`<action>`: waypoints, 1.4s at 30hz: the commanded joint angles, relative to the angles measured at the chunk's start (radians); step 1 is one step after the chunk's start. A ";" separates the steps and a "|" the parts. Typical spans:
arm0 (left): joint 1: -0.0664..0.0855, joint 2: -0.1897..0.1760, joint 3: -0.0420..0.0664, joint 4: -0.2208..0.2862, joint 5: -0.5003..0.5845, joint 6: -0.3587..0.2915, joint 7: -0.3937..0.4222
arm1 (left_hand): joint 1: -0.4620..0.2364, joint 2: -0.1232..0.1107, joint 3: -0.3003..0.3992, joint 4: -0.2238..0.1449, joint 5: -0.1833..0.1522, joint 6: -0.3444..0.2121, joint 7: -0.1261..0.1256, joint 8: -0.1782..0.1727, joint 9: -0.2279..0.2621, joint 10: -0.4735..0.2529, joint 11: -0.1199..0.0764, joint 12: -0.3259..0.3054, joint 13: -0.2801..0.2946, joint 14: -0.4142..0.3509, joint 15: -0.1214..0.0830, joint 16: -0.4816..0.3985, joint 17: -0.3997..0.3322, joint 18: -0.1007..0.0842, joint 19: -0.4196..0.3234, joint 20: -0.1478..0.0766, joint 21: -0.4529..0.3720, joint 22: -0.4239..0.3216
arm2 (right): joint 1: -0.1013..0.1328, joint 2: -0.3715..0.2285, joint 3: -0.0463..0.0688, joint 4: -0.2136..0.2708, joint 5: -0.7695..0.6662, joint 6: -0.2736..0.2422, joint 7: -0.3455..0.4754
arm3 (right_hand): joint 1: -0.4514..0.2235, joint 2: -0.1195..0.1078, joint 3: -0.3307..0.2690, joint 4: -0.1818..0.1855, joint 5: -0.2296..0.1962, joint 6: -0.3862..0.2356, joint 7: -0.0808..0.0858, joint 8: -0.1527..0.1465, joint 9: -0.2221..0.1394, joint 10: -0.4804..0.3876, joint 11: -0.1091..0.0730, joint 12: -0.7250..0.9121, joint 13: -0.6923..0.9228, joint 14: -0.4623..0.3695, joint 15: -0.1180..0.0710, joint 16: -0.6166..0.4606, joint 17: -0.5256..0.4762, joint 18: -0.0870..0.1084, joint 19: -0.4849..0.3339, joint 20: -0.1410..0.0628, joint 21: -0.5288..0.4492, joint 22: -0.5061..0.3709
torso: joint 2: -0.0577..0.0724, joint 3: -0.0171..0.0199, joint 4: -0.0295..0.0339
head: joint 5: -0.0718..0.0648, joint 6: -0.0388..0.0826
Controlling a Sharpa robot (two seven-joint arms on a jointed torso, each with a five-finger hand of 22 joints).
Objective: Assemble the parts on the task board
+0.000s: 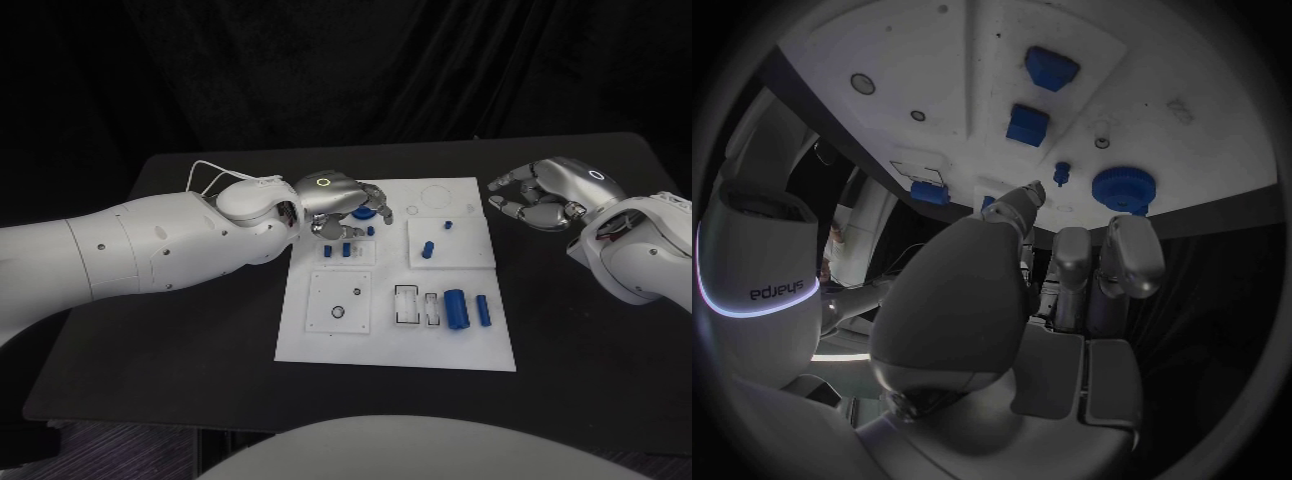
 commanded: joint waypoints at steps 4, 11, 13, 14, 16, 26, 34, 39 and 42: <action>0.002 0.012 0.001 -0.025 -0.101 0.031 0.041 | -0.022 0.009 -0.012 0.001 0.016 0.019 0.010 0.001 -0.044 0.031 0.010 0.025 -0.028 0.013 0.006 0.013 0.002 -0.008 0.017 0.004 0.012 0.149 | -0.002 0.004 0.001 -0.001 0.004 -0.004 0.001 | -0.006 -0.001 0.002 0.002 0.004 0.007 -0.001 0.004 0.000 0.072 0.004 -0.006 0.234 0.063 0.008 0.005 0.082 0.004 0.004 0.005 0.003 0.161 | 0.006 -0.0025 -0.0002 | -0.008 0.000; 0.002 0.019 0.001 -0.038 -0.107 0.028 0.023 | -0.040 0.016 -0.014 0.004 0.022 0.036 0.015 0.003 -0.075 0.061 0.017 0.053 -0.039 0.027 0.013 0.027 0.012 -0.011 0.033 0.008 0.026 0.154 | -0.002 0.005 0.001 -0.003 0.028 0.012 -0.004 | -0.008 -0.001 0.003 0.004 0.004 0.013 -0.001 0.007 0.000 0.071 0.004 -0.007 0.233 0.063 0.008 0.004 0.081 0.004 0.005 0.005 0.004 0.161 | 0.012 -0.0059 -0.0024 | -0.009 0.000; 0.002 0.024 0.001 -0.043 -0.107 0.029 0.018 | -0.042 0.018 -0.013 0.004 0.023 0.042 0.017 0.004 -0.080 0.066 0.019 0.056 -0.042 0.028 0.014 0.029 0.012 -0.012 0.035 0.009 0.028 0.155 | -0.002 0.006 0.001 -0.004 0.030 0.014 -0.005 | -0.008 -0.001 0.003 0.004 0.004 0.013 -0.001 0.007 0.000 0.071 0.004 -0.007 0.233 0.063 0.008 0.004 0.081 0.004 0.005 0.005 0.004 0.161 | 0.012 -0.0059 -0.0035 | -0.008 0.000; 0.002 0.028 0.001 -0.045 -0.107 0.033 0.015 | -0.043 0.019 -0.012 0.004 0.024 0.047 0.019 0.005 -0.083 0.068 0.019 0.058 -0.044 0.028 0.015 0.029 0.010 -0.012 0.036 0.010 0.028 0.155 | -0.002 0.006 0.001 -0.004 0.031 0.015 -0.006 | -0.008 -0.001 0.003 0.004 0.004 0.013 -0.001 0.007 0.000 0.071 0.004 -0.007 0.233 0.063 0.008 0.004 0.081 0.004 0.005 0.005 0.004 0.161 | 0.013 -0.0054 -0.0048 | -0.006 0.000; 0.002 0.034 0.001 -0.049 -0.108 0.042 0.009 | -0.045 0.019 -0.011 0.003 0.025 0.057 0.024 0.006 -0.088 0.075 0.021 0.062 -0.048 0.030 0.017 0.031 0.011 -0.012 0.039 0.011 0.031 0.156 | -0.002 0.006 0.001 -0.004 0.032 0.016 -0.007 | -0.008 -0.001 0.003 0.004 0.004 0.013 -0.001 0.007 0.000 0.071 0.004 -0.007 0.233 0.063 0.008 0.004 0.081 0.004 0.005 0.005 0.004 0.161 | 0.012 -0.0054 -0.0043 | -0.006 0.000; 0.002 0.063 0.001 -0.094 -0.108 0.050 -0.033 | -0.072 0.013 -0.004 0.008 0.003 0.108 0.058 0.005 -0.128 0.175 0.023 0.114 -0.056 0.032 0.019 0.037 0.000 -0.014 0.050 0.015 0.037 0.159 | -0.002 0.010 0.001 -0.006 0.034 0.017 -0.006 | -0.008 -0.001 0.003 0.004 0.004 0.015 -0.001 0.007 0.000 0.070 0.004 -0.008 0.232 0.062 0.008 0.003 0.080 0.005 0.004 0.005 0.000 0.160 | 0.010 -0.0061 -0.0046 | -0.006 0.000; 0.001 0.080 0.001 -0.119 -0.108 0.044 -0.037 | -0.079 0.017 0.019 0.012 0.000 0.145 0.073 0.013 -0.134 0.252 0.011 0.140 -0.051 0.045 0.011 0.045 0.003 -0.017 0.065 0.012 0.053 0.164 | -0.002 0.012 0.001 -0.007 0.034 0.019 -0.007 | -0.008 -0.001 0.003 0.004 0.004 0.016 -0.002 0.007 0.000 0.070 0.004 -0.008 0.232 0.062 0.009 0.003 0.079 0.005 0.004 0.005 0.000 0.160 | 0.011 -0.0051 -0.0014 | -0.013 0.000; 0.000 0.090 0.001 -0.128 -0.108 0.036 -0.032 | -0.076 0.016 0.031 0.010 0.004 0.167 0.082 0.019 -0.132 0.277 -0.003 0.140 -0.054 0.044 0.001 0.044 -0.003 -0.017 0.065 0.008 0.052 0.164 | -0.002 0.013 0.001 -0.007 0.034 0.019 -0.007 | -0.008 -0.001 0.003 0.004 0.004 0.016 -0.002 0.007 0.000 0.070 0.004 -0.008 0.232 0.062 0.009 0.003 0.079 0.005 0.004 0.005 0.000 0.160 | 0.011 -0.0053 -0.0018 | -0.014 0.000; 0.000 0.092 0.001 -0.132 -0.108 0.036 -0.031 | -0.080 0.015 0.037 0.012 0.002 0.176 0.086 0.019 -0.132 0.300 -0.011 0.136 -0.058 0.044 -0.007 0.044 -0.004 -0.018 0.068 0.004 0.055 0.165 | -0.002 0.014 0.001 -0.007 0.034 0.019 -0.007 | -0.008 -0.001 0.003 0.004 0.004 0.016 -0.002 0.007 0.000 0.070 0.004 -0.008 0.232 0.062 0.009 0.003 0.079 0.005 0.004 0.005 0.000 0.160 | 0.012 -0.0055 -0.0037 | -0.013 0.000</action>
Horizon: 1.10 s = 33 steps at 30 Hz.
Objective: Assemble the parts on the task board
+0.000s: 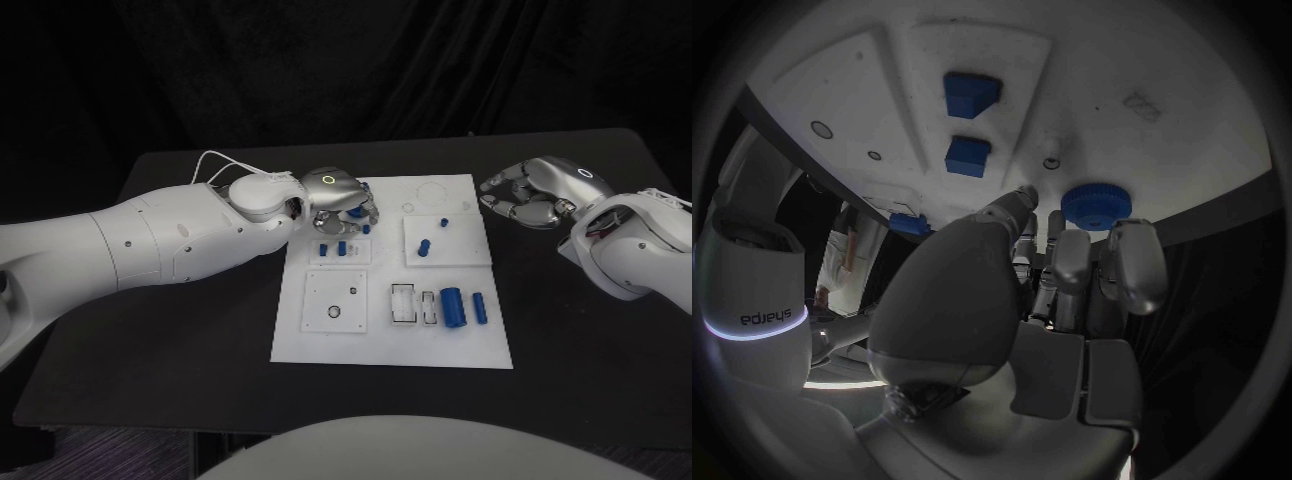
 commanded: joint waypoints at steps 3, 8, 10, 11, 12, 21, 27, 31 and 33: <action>0.000 0.005 0.001 -0.004 -0.003 -0.004 0.003 | -0.011 -0.005 0.011 0.000 -0.006 0.004 -0.003 -0.001 -0.001 0.032 -0.008 -0.006 -0.009 0.000 -0.011 0.005 -0.004 -0.018 0.007 -0.004 0.008 0.166 | -0.002 0.001 0.001 0.000 0.000 0.004 -0.007 | -0.008 -0.001 0.003 0.004 0.004 0.009 -0.001 0.003 0.000 0.070 0.004 -0.005 0.232 0.062 0.009 0.003 0.079 0.005 0.004 0.005 0.000 0.160 | 0.000 -0.0004 -0.0006 | -0.002 0.000; 0.000 0.004 0.001 -0.004 -0.003 0.001 0.005 | -0.012 -0.012 0.014 -0.001 -0.011 -0.005 -0.006 -0.008 -0.004 0.039 -0.008 -0.016 -0.014 -0.007 -0.012 -0.002 -0.017 -0.018 0.005 -0.005 0.004 0.165 | -0.002 0.001 0.001 0.000 0.000 0.005 -0.008 | -0.008 -0.001 0.003 0.004 0.004 0.009 -0.001 0.003 0.000 0.070 0.004 -0.005 0.232 0.062 0.009 0.003 0.079 0.005 0.004 0.005 0.000 0.160 | 0.000 0.0001 0.0003 | -0.002 0.000; 0.000 0.004 0.001 -0.003 -0.003 0.003 0.006 | -0.012 -0.012 0.014 -0.002 -0.012 -0.007 -0.006 -0.009 -0.005 0.040 -0.008 -0.017 -0.015 -0.008 -0.012 -0.003 -0.019 -0.018 0.005 -0.006 0.003 0.165 | -0.002 0.002 0.001 0.000 0.000 0.005 -0.008 | -0.008 -0.001 0.003 0.004 0.004 0.009 -0.001 0.003 0.000 0.070 0.004 -0.005 0.232 0.062 0.009 0.003 0.079 0.005 0.004 0.005 0.000 0.160 | 0.000 0.0003 -0.0001 | -0.002 0.000; 0.000 0.004 0.001 -0.003 -0.003 0.004 0.006 | -0.011 -0.013 0.015 -0.002 -0.013 -0.009 -0.007 -0.011 -0.005 0.040 -0.008 -0.019 -0.016 -0.009 -0.012 -0.003 -0.020 -0.018 0.005 -0.006 0.004 0.165 | -0.002 0.002 0.001 0.000 0.000 0.005 -0.009 | -0.008 -0.001 0.003 0.004 0.004 0.009 -0.001 0.003 0.000 0.070 0.004 -0.005 0.232 0.062 0.009 0.003 0.079 0.005 0.004 0.005 0.000 0.160 | 0.000 0.0004 0.0001 | -0.003 0.000; -0.001 0.004 0.001 -0.002 -0.003 0.005 0.007 | -0.011 -0.014 0.016 -0.002 -0.013 -0.011 -0.007 -0.012 -0.006 0.041 -0.009 -0.021 -0.017 -0.010 -0.012 -0.004 -0.022 -0.017 0.004 -0.006 0.002 0.165 | -0.002 0.002 0.001 0.000 0.000 0.005 -0.009 | -0.008 -0.001 0.003 0.004 0.004 0.009 -0.001 0.003 0.000 0.070 0.004 -0.005 0.232 0.062 0.009 0.003 0.079 0.005 0.004 0.005 0.000 0.160 | 0.000 0.0006 -0.0002 | -0.004 0.000; -0.001 0.009 0.001 -0.002 -0.003 0.009 0.016 | -0.010 -0.017 0.026 -0.004 -0.024 -0.022 -0.018 -0.014 -0.012 0.073 -0.016 -0.038 -0.029 -0.022 -0.017 -0.014 -0.040 -0.016 -0.005 -0.007 -0.010 0.162 | -0.002 0.004 0.001 -0.001 0.000 0.005 -0.009 | -0.008 -0.001 0.004 0.004 0.004 0.009 -0.002 0.002 0.000 0.070 0.005 -0.004 0.232 0.062 0.009 0.003 0.080 0.005 0.004 0.005 0.001 0.161 | -0.001 0.0003 0.0009 | -0.008 0.000; -0.001 0.011 0.001 -0.004 -0.003 0.019 0.016 | -0.009 -0.015 0.030 -0.005 -0.025 -0.016 -0.018 -0.012 -0.013 0.089 -0.017 -0.043 -0.033 -0.022 -0.019 -0.014 -0.041 -0.016 -0.005 -0.008 -0.010 0.162 | -0.002 0.005 0.001 -0.001 0.000 0.005 -0.009 | -0.008 -0.001 0.004 0.004 0.004 0.009 -0.002 0.002 0.000 0.070 0.005 -0.004 0.232 0.062 0.009 0.003 0.080 0.005 0.004 0.005 0.001 0.161 | 0.000 0.0004 0.0007 | -0.008 0.000; -0.002 0.012 0.001 -0.006 -0.003 0.029 0.015 | -0.008 -0.014 0.033 -0.005 -0.025 -0.013 -0.019 -0.011 -0.013 0.102 -0.017 -0.046 -0.035 -0.024 -0.019 -0.016 -0.045 -0.016 -0.006 -0.008 -0.012 0.162 | -0.002 0.006 0.001 -0.002 0.000 0.005 -0.009 | -0.008 -0.001 0.004 0.004 0.004 0.009 -0.002 0.002 0.000 0.070 0.005 -0.004 0.232 0.062 0.009 0.003 0.080 0.005 0.004 0.005 0.001 0.161 | 0.000 0.0004 0.0003 | -0.007 0.000; -0.002 0.013 0.001 -0.006 -0.003 0.033 0.014 | -0.009 -0.014 0.034 -0.004 -0.025 -0.012 -0.019 -0.011 -0.013 0.107 -0.016 -0.047 -0.036 -0.023 -0.018 -0.015 -0.043 -0.016 -0.004 -0.008 -0.009 0.162 | -0.002 0.007 0.001 -0.003 0.000 0.006 -0.009 | -0.008 -0.002 0.005 0.004 0.003 0.010 -0.002 0.002 0.000 0.070 0.005 -0.005 0.232 0.062 0.009 0.003 0.079 0.005 0.004 0.005 0.000 0.160 | 0.000 0.0000 0.0005 | -0.007 0.000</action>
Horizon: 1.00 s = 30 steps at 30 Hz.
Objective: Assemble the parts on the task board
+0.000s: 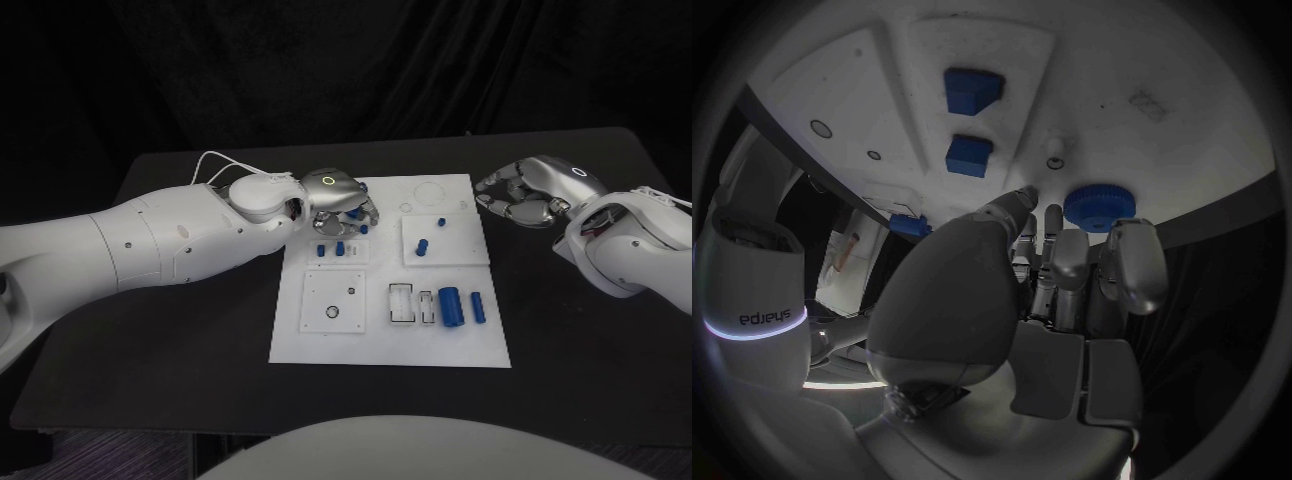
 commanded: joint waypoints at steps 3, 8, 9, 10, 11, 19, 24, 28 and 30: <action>-0.002 0.005 0.001 -0.002 -0.001 0.025 0.011 | 0.001 -0.002 0.009 -0.001 -0.005 0.008 0.000 -0.001 -0.001 0.017 0.001 -0.010 -0.004 -0.006 0.003 -0.004 -0.001 -0.016 0.000 -0.004 0.000 0.163 | -0.002 0.001 0.001 -0.001 -0.001 0.003 -0.008 | -0.008 -0.002 0.003 0.001 0.003 0.007 0.002 0.002 -0.001 0.070 0.005 -0.005 0.232 0.060 0.006 0.003 0.079 0.005 0.004 0.005 0.000 0.160 | 0.000 0.0002 0.0000 | 0.000 0.000; -0.003 0.010 0.001 -0.007 -0.001 0.031 0.011 | 0.001 0.000 0.012 0.000 -0.005 0.017 0.002 0.002 -0.001 0.031 0.001 -0.018 -0.009 -0.004 0.003 -0.004 -0.001 -0.017 0.001 -0.004 0.002 0.163 | -0.002 0.001 0.001 0.000 -0.001 0.004 -0.008 | -0.008 -0.002 0.003 0.001 0.003 0.007 0.002 0.002 -0.001 0.070 0.005 -0.005 0.232 0.060 0.006 0.003 0.079 0.005 0.004 0.005 0.000 0.160 | 0.001 0.0003 0.0002 | 0.000 0.000; -0.003 0.011 0.001 -0.008 -0.001 0.031 0.012 | 0.001 0.001 0.013 -0.001 -0.005 0.020 0.003 0.004 0.000 0.036 0.000 -0.020 -0.010 -0.004 0.003 -0.003 -0.001 -0.017 0.002 -0.004 0.003 0.164 | -0.002 0.000 0.001 0.000 -0.001 0.004 -0.009 | -0.008 -0.002 0.003 0.001 0.003 0.007 0.002 0.002 -0.001 0.070 0.005 -0.005 0.232 0.060 0.006 0.003 0.079 0.005 0.004 0.005 0.000 0.160 | 0.000 0.0004 0.0002 | -0.001 0.000; -0.003 0.012 0.001 -0.008 -0.001 0.031 0.012 | 0.000 0.002 0.014 -0.001 -0.005 0.026 0.005 0.006 0.001 0.041 0.000 -0.023 -0.012 -0.003 0.003 -0.003 -0.001 -0.017 0.002 -0.004 0.002 0.164 | -0.002 0.000 0.001 0.001 -0.001 0.004 -0.009 | -0.008 -0.002 0.003 0.001 0.003 0.007 0.002 0.002 -0.001 0.070 0.005 -0.005 0.232 0.060 0.006 0.003 0.079 0.005 0.004 0.005 0.000 0.160 | 0.000 0.0002 0.0002 | 0.000 0.000; -0.004 0.012 0.001 -0.009 -0.001 0.030 0.013 | 0.000 0.003 0.014 -0.001 -0.005 0.030 0.006 0.007 0.002 0.045 0.000 -0.024 -0.013 -0.003 0.003 -0.003 -0.001 -0.017 0.002 -0.004 0.003 0.164 | -0.002 0.000 0.001 0.001 -0.001 0.004 -0.009 | -0.008 -0.002 0.003 0.001 0.003 0.007 0.002 0.002 -0.001 0.070 0.005 -0.005 0.232 0.060 0.006 0.003 0.079 0.005 0.004 0.005 0.000 0.160 | 0.000 0.0002 0.0001 | 0.000 0.000; -0.006 0.018 0.001 -0.013 -0.001 0.032 0.017 | 0.002 0.012 0.018 -0.005 -0.004 0.063 0.017 0.018 0.007 0.079 -0.005 -0.031 -0.016 0.006 0.000 0.002 0.005 -0.020 0.010 -0.005 0.013 0.167 | -0.002 -0.001 0.001 0.002 -0.001 0.006 -0.010 | -0.007 -0.002 0.004 0.001 0.003 0.008 0.002 0.003 -0.001 0.070 0.006 -0.005 0.232 0.059 0.007 0.002 0.079 0.005 0.004 0.005 -0.001 0.160 | 0.001 -0.0004 -0.0003 | 0.003 0.000; -0.008 0.019 0.001 -0.014 -0.001 0.024 0.023 | 0.002 0.018 0.018 -0.007 -0.004 0.079 0.023 0.023 0.010 0.093 -0.013 -0.035 -0.017 0.005 -0.006 0.001 0.001 -0.019 0.009 -0.006 0.011 0.167 | -0.002 -0.002 0.001 0.003 -0.001 0.008 -0.013 | -0.007 -0.002 0.004 0.001 0.003 0.008 0.002 0.003 -0.001 0.070 0.006 -0.005 0.232 0.059 0.007 0.002 0.079 0.005 0.004 0.005 -0.001 0.160 | 0.001 -0.0001 -0.0002 | 0.003 0.000; -0.011 0.017 0.001 -0.013 -0.001 0.011 0.030 | 0.004 0.026 0.016 -0.014 -0.003 0.112 0.043 0.033 0.017 0.120 -0.037 -0.038 -0.017 0.007 -0.024 0.003 0.002 -0.020 0.012 -0.006 0.015 0.168 | -0.002 -0.004 0.001 0.004 -0.001 0.010 -0.015 | -0.007 -0.002 0.004 0.001 0.003 0.008 0.002 0.003 -0.001 0.070 0.006 -0.005 0.232 0.059 0.007 0.002 0.079 0.005 0.004 0.005 -0.001 0.160 | 0.001 -0.0003 0.0011 | 0.002 0.000; -0.013 0.016 0.001 -0.011 -0.001 0.004 0.035 | 0.006 0.029 0.015 -0.017 -0.001 0.120 0.046 0.035 0.019 0.132 -0.042 -0.040 -0.017 0.008 -0.029 0.003 0.002 -0.021 0.013 -0.007 0.017 0.168 | -0.002 -0.005 0.001 0.004 -0.001 0.011 -0.016 | -0.007 -0.002 0.004 0.001 0.003 0.008 0.002 0.003 -0.001 0.070 0.006 -0.005 0.232 0.059 0.007 0.002 0.079 0.005 0.004 0.005 -0.001 0.160 | 0.001 0.0000 0.0010 | 0.003 0.000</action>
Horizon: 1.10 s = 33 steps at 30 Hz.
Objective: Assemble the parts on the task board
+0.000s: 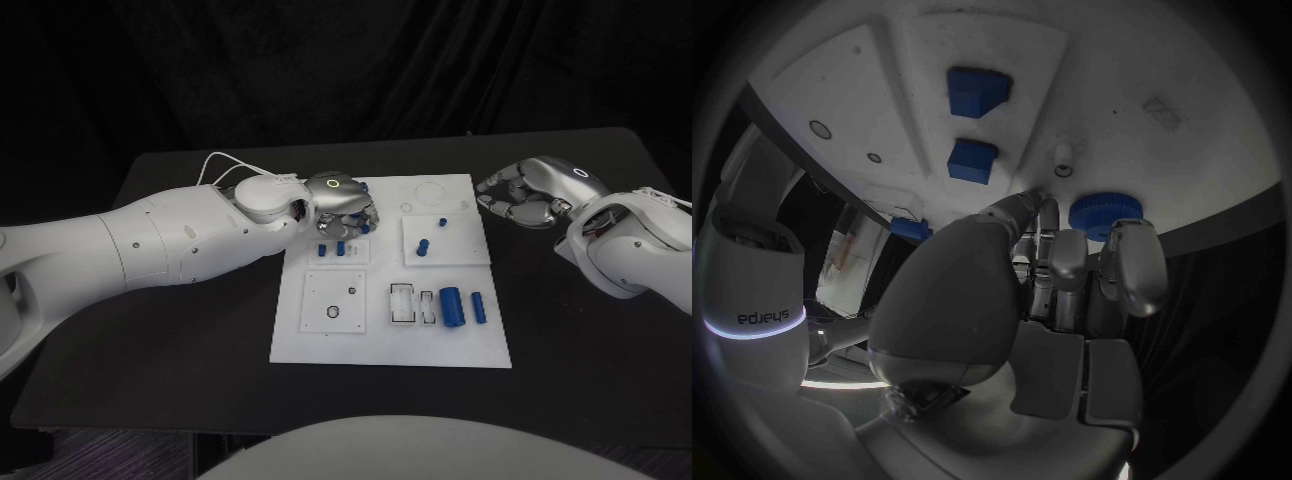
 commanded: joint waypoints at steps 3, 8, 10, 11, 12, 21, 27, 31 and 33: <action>-0.008 -0.005 0.000 0.005 -0.001 -0.031 0.034 | 0.002 0.016 -0.002 -0.012 0.002 0.028 0.004 0.012 0.006 0.029 -0.006 -0.011 -0.003 -0.001 -0.014 0.001 -0.006 -0.022 0.009 0.000 0.011 0.170 | -0.002 -0.003 0.001 0.003 -0.001 0.007 -0.015 | -0.006 -0.001 0.005 0.000 0.003 0.009 0.002 0.003 -0.001 0.070 0.006 -0.004 0.233 0.060 0.007 0.003 0.079 0.005 0.004 0.006 0.000 0.160 | 0.000 0.0003 0.0004 | 0.000 0.000; -0.010 -0.019 0.000 0.013 -0.001 -0.059 0.042 | 0.003 0.019 -0.007 -0.022 0.012 0.058 0.008 0.020 0.012 0.061 -0.007 -0.025 -0.010 -0.004 -0.015 -0.003 -0.017 -0.025 0.015 0.000 0.021 0.173 | -0.002 -0.005 0.001 0.003 -0.001 0.008 -0.017 | -0.006 -0.001 0.005 0.000 0.003 0.009 0.002 0.003 -0.001 0.070 0.006 -0.004 0.233 0.060 0.007 0.003 0.079 0.005 0.004 0.006 0.000 0.160 | -0.001 -0.0002 0.0002 | 0.004 0.000; -0.010 -0.029 0.000 0.018 -0.001 -0.075 0.042 | 0.004 0.018 -0.009 -0.025 0.014 0.063 0.009 0.020 0.013 0.070 -0.007 -0.032 -0.013 0.001 -0.015 -0.002 -0.015 -0.027 0.023 0.000 0.032 0.177 | -0.002 -0.006 0.001 0.003 -0.001 0.009 -0.018 | -0.006 -0.001 0.005 0.000 0.003 0.009 0.002 0.003 -0.001 0.070 0.006 -0.004 0.233 0.060 0.007 0.003 0.079 0.005 0.004 0.006 0.000 0.160 | -0.001 -0.0004 0.0001 | 0.006 0.000; -0.010 -0.034 0.000 0.020 -0.001 -0.080 0.042 | 0.004 0.018 -0.009 -0.026 0.015 0.064 0.009 0.020 0.013 0.072 -0.006 -0.034 -0.014 0.001 -0.014 -0.003 -0.015 -0.027 0.023 0.000 0.033 0.177 | -0.002 -0.007 0.001 0.004 -0.001 0.009 -0.018 | -0.006 -0.001 0.005 0.000 0.003 0.009 0.002 0.003 -0.001 0.070 0.006 -0.004 0.233 0.060 0.007 0.003 0.079 0.005 0.004 0.006 0.000 0.160 | -0.001 -0.0004 0.0002 | 0.007 0.000; -0.010 -0.039 0.000 0.024 -0.001 -0.084 0.041 | 0.005 0.017 -0.009 -0.028 0.018 0.066 0.010 0.019 0.013 0.075 -0.006 -0.039 -0.017 0.004 -0.014 -0.002 -0.013 -0.028 0.025 -0.001 0.036 0.177 | -0.002 -0.008 0.001 0.004 -0.001 0.009 -0.019 | -0.006 -0.001 0.005 0.000 0.003 0.009 0.002 0.003 -0.001 0.070 0.006 -0.004 0.233 0.060 0.007 0.003 0.079 0.005 0.004 0.006 0.000 0.160 | -0.001 -0.0004 0.0002 | 0.007 0.000; 0.010 -0.106 0.000 0.083 -0.001 -0.074 0.011 | -0.002 0.016 -0.010 -0.029 0.020 0.061 0.014 0.005 0.011 0.087 -0.002 -0.085 -0.040 0.013 -0.011 -0.005 -0.017 -0.028 0.027 -0.001 0.039 0.178 | -0.002 -0.009 0.000 0.001 -0.001 0.014 -0.032 | -0.006 -0.002 0.005 0.000 0.001 0.009 0.003 0.002 -0.001 0.068 0.007 -0.007 0.230 0.059 0.008 0.000 0.076 0.006 0.003 0.006 -0.005 0.159 | -0.002 -0.0011 0.0005 | 0.020 0.000; 0.031 -0.149 0.000 0.123 -0.001 -0.042 -0.017 | -0.009 0.017 -0.013 -0.028 0.016 0.083 0.020 0.010 0.016 0.100 0.001 -0.111 -0.055 0.020 -0.009 -0.002 -0.009 -0.031 0.036 -0.001 0.052 0.182 | -0.002 -0.005 0.000 -0.003 -0.001 0.018 -0.037 | -0.007 -0.002 0.005 0.000 0.000 0.009 0.003 0.002 -0.002 0.066 0.007 -0.008 0.229 0.058 0.008 -0.002 0.074 0.006 0.002 0.006 -0.008 0.158 | -0.003 -0.0005 0.0007 | 0.025 0.000; 0.036 -0.164 0.000 0.132 -0.001 -0.026 -0.028 | -0.008 0.015 -0.014 -0.029 0.016 0.082 0.020 0.009 0.015 0.102 0.002 -0.113 -0.056 0.023 -0.009 0.000 -0.005 -0.032 0.039 -0.001 0.057 0.184 | -0.003 -0.003 0.000 -0.006 -0.001 0.022 -0.039 | -0.006 -0.002 0.005 0.000 0.000 0.008 0.003 0.001 -0.002 0.065 0.007 -0.009 0.228 0.058 0.008 -0.003 0.073 0.007 0.002 0.006 -0.010 0.158 | -0.010 0.0017 0.0031 | 0.024 0.000; 0.037 -0.169 0.000 0.134 -0.001 -0.016 -0.034 | -0.008 0.015 -0.014 -0.030 0.016 0.080 0.021 0.007 0.015 0.104 0.002 -0.115 -0.058 0.022 -0.009 -0.001 -0.007 -0.033 0.040 -0.001 0.059 0.184 | -0.003 -0.002 0.000 -0.006 -0.001 0.024 -0.039 | -0.006 -0.002 0.005 0.000 0.000 0.008 0.003 0.001 -0.002 0.065 0.007 -0.009 0.228 0.058 0.008 -0.003 0.073 0.007 0.001 0.006 -0.010 0.158 | -0.009 0.0021 0.0040 | 0.021 0.000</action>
